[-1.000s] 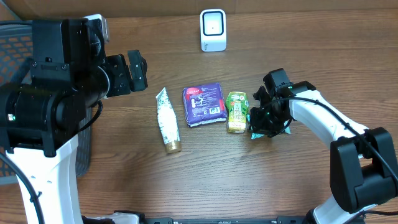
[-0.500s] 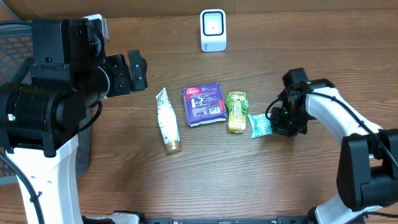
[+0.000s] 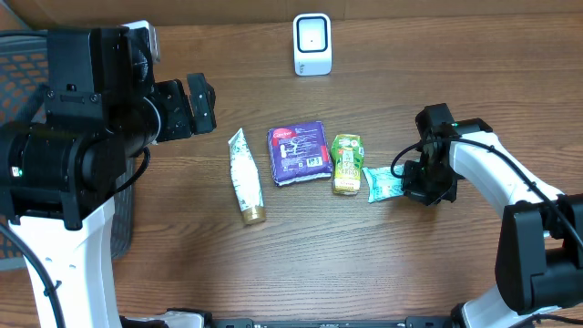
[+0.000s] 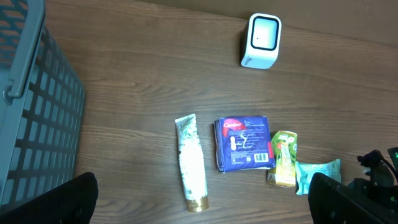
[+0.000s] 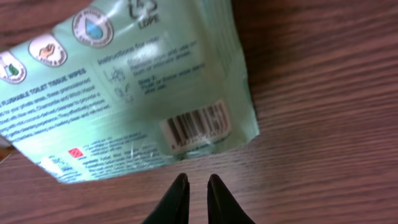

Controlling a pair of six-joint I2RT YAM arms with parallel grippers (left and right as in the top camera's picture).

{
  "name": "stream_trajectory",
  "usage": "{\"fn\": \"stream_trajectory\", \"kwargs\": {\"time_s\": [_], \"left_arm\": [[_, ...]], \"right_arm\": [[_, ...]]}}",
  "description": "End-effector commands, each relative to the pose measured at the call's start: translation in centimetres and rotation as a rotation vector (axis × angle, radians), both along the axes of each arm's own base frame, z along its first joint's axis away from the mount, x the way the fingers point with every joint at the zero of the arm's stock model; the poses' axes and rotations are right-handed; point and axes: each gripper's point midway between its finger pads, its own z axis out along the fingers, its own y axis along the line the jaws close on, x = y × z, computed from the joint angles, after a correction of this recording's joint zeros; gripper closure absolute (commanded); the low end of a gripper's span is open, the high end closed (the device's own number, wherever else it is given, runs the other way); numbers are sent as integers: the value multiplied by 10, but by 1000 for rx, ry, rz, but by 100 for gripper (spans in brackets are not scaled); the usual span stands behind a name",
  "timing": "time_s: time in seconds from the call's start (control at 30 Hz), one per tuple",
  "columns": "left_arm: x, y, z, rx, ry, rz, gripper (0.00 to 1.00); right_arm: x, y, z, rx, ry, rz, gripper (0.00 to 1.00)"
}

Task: Scan the item barcode

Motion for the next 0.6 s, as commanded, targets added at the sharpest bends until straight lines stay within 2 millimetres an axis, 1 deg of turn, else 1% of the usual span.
{"fn": "stream_trajectory", "kwargs": {"time_s": [0.0,0.1,0.2,0.3,0.33,0.43,0.57], "left_arm": [[2,3,1,17,-5,-1,0],[2,3,1,17,-5,-1,0],[2,3,1,17,-5,-1,0],[2,3,1,17,-5,-1,0],[2,3,1,17,-5,-1,0],[2,3,1,17,-5,-1,0],[2,3,1,17,-5,-1,0]], "right_arm": [[-1,-6,-1,-28,-21,-34,88],[-2,-6,-11,-26,-34,-39,88],[2,-7,-22,-29,-69,-41,91],[15,-11,-25,-53,-135,-41,92],[23,-12,-24,-58,-166,-42,93],[58,-12,-19,-65,-313,-50,96],[115,-1,2,-8,-557,-54,95]]}}
